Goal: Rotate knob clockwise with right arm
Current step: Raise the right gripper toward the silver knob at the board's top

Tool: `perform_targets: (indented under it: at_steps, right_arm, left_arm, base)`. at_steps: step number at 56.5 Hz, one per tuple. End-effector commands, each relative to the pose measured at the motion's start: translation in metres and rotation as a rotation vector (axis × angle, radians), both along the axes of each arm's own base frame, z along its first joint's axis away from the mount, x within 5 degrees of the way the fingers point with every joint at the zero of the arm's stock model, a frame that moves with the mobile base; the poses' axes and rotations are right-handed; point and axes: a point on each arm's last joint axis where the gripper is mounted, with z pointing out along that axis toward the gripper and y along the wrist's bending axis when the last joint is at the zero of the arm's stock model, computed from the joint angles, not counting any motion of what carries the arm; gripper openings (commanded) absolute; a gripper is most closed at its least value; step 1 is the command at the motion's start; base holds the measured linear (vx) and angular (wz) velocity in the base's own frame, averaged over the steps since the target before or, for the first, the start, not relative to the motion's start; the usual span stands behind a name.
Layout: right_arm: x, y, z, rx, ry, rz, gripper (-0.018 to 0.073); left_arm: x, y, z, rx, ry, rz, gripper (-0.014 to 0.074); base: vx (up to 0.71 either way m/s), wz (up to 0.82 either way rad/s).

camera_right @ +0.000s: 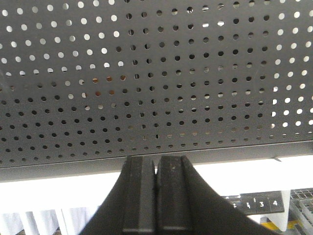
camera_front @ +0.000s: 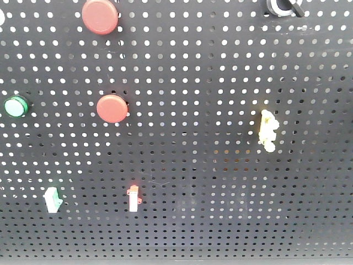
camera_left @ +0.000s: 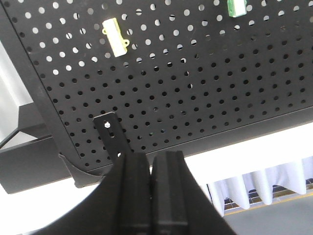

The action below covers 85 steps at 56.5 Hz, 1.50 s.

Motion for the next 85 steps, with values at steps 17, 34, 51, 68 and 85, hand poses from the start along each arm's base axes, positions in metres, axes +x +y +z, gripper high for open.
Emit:
perform_targets:
  at_steps: [17, 34, 51, 68, 85]
  right_arm:
    - [-0.013, 0.005, 0.052, 0.021, -0.478, 0.065, -0.0011]
    - [-0.014, 0.002, 0.159, -0.166, -0.376, -0.016, -0.0011]
    - [0.032, 0.0, 0.256, -0.089, -0.374, -0.015, -0.0011]
    - [0.058, 0.006, 0.271, 0.101, -0.401, 0.078, -0.0008]
    - [0.082, 0.079, 0.264, -0.183, -0.372, 0.497, -0.0008]
  left_arm:
    - [0.001, -0.001, 0.001, -0.01, -0.056, -0.013, -0.0006]
    - [0.001, -0.001, 0.001, -0.01, -0.056, -0.013, -0.0006]
    - [0.001, -0.001, 0.001, -0.01, -0.056, -0.013, -0.0006]
    - [0.001, -0.001, 0.001, -0.01, -0.056, -0.013, -0.0006]
    - [0.001, -0.001, 0.001, -0.01, -0.056, -0.013, -0.0006]
  base:
    - [0.0, 0.0]
    - [0.0, 0.0]
    - [0.0, 0.0]
    - [0.0, 0.0]
    - [0.0, 0.0]
